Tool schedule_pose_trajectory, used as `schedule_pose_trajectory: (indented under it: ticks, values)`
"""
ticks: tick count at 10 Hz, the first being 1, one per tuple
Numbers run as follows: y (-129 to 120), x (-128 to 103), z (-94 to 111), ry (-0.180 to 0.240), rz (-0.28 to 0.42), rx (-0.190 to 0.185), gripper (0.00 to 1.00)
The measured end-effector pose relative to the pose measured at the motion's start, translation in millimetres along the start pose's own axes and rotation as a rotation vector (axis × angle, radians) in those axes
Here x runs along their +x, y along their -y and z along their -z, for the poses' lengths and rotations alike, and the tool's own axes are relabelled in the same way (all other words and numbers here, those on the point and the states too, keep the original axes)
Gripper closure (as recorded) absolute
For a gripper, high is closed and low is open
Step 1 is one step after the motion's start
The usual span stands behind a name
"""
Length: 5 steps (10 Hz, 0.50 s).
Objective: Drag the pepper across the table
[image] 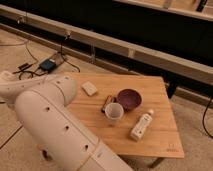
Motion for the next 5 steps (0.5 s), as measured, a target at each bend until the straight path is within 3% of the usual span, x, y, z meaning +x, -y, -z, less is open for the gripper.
schedule_pose_trajectory:
  ticks: [5]
  values:
    - [-0.1, 0.5, -1.5, -0.002, 0.0, 0.0, 0.34]
